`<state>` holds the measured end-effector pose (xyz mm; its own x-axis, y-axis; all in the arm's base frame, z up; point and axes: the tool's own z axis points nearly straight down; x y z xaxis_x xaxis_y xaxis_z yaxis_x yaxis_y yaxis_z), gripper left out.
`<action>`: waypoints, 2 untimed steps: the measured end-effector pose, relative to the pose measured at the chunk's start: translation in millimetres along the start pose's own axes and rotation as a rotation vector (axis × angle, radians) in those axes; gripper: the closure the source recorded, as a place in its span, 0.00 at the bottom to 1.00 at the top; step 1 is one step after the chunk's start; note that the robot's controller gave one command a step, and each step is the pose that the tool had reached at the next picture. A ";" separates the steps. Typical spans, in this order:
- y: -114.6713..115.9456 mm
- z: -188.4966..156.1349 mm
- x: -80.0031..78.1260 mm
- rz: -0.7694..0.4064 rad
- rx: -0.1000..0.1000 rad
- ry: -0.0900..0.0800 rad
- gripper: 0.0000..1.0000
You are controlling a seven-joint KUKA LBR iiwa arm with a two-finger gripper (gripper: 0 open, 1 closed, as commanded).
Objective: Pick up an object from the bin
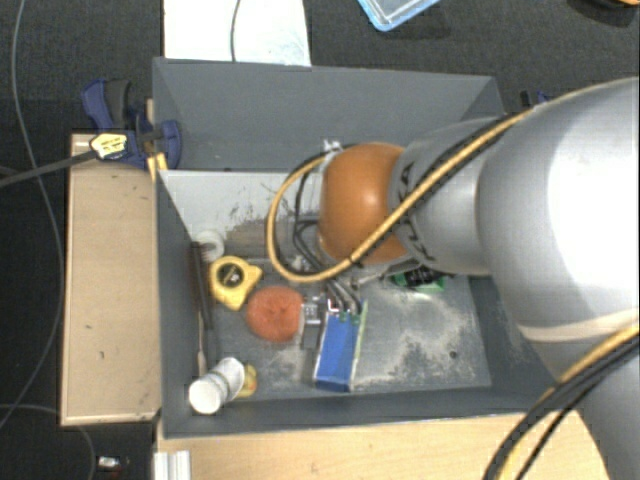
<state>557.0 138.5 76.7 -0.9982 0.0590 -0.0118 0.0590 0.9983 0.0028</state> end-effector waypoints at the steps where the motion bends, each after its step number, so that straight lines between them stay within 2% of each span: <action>1: 10.1 6.1 19.7 -0.076 -0.002 -0.003 1.00; 2: 10.1 6.0 19.7 -0.076 -0.002 -0.003 1.00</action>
Offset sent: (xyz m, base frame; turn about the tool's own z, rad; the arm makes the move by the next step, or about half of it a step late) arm 0.0000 0.0000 0.0000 0.0000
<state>538.0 149.7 70.4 -0.9998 -0.0167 -0.0148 -0.0167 0.9999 0.0035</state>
